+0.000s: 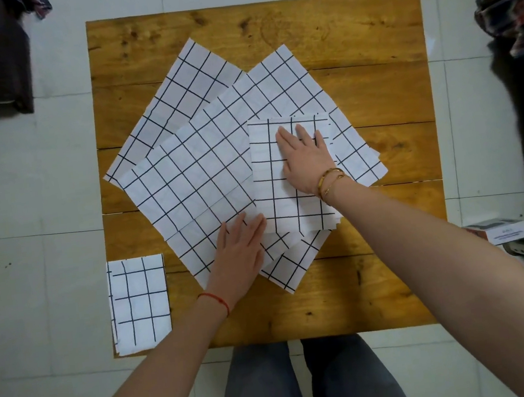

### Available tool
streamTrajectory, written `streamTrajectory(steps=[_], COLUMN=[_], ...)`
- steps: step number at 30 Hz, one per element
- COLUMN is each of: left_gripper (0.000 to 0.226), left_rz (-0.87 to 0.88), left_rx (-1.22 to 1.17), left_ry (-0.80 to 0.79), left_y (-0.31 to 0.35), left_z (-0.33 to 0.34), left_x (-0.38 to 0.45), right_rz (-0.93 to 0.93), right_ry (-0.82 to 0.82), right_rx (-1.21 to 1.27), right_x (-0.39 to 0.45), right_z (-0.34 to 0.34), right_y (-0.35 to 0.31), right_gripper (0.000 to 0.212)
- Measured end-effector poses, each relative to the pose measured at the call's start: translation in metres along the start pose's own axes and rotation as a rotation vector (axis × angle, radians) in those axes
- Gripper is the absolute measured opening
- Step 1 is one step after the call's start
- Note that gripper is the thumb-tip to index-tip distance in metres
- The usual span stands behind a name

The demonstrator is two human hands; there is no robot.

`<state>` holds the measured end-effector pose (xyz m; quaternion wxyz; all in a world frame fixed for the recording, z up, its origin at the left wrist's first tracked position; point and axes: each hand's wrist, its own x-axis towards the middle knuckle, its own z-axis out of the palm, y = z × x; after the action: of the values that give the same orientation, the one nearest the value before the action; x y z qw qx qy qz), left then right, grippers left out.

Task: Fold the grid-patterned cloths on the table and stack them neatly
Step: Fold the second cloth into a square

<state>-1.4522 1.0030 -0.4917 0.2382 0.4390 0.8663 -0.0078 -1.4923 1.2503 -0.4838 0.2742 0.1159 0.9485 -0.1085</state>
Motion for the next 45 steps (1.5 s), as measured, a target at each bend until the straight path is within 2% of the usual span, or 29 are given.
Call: streamTrajectory(steps=[6,8,10,13,16,19,21,24,31,37,41,45], left_gripper=[0.05,0.042,0.033,0.026,0.028,0.029,0.029,0.028,0.025,0.017,0.02,0.019], left_rz=[0.047,0.059,0.048,-0.092,-0.324,-0.553,-0.623,-0.668,-0.768,-0.732,-0.666,-0.634], left_rx=[-0.029,-0.08,-0.164,-0.316,-0.563,-0.868,-0.963,-1.022,-1.085,-1.166,-1.316,-1.467], left_ry=[0.065,0.137,0.208,0.305,0.381,0.34,0.3,0.282,0.188,0.173,0.159,0.208], left_y=[0.002,0.003,0.004,0.006,0.007,0.007,0.007,0.007,-0.001,-0.008,-0.014,-0.01], left_z=[0.003,-0.002,-0.009,-0.028,-0.04,-0.051,-0.056,-0.06,-0.068,-0.079,-0.089,-0.107], left_x=[-0.014,-0.009,0.002,0.026,0.056,0.08,0.09,0.099,0.109,0.102,0.094,0.084], right_rz=[-0.018,-0.067,-0.034,0.239,0.564,0.638,0.64,0.665,0.646,0.61,0.538,0.481], right_ry=[0.036,0.201,0.428,0.6,0.534,0.419,0.354,0.272,0.142,0.176,0.206,0.299], right_rx=[0.032,0.12,0.242,0.451,0.714,0.835,0.872,0.975,1.113,1.276,1.366,1.429], right_x=[0.001,-0.004,-0.012,-0.028,-0.039,-0.043,-0.043,-0.042,-0.04,-0.049,-0.06,-0.075], right_z=[0.001,0.002,0.0,-0.002,0.002,0.008,0.01,0.011,0.009,0.01,0.003,-0.011], right_y=[0.002,0.008,0.017,0.035,0.054,0.066,0.067,0.063,0.057,0.06,0.064,0.062], right_gripper=[0.06,0.055,0.044,0.028,0.018,0.014,0.015,0.012,0.04,0.046,0.033,0.031])
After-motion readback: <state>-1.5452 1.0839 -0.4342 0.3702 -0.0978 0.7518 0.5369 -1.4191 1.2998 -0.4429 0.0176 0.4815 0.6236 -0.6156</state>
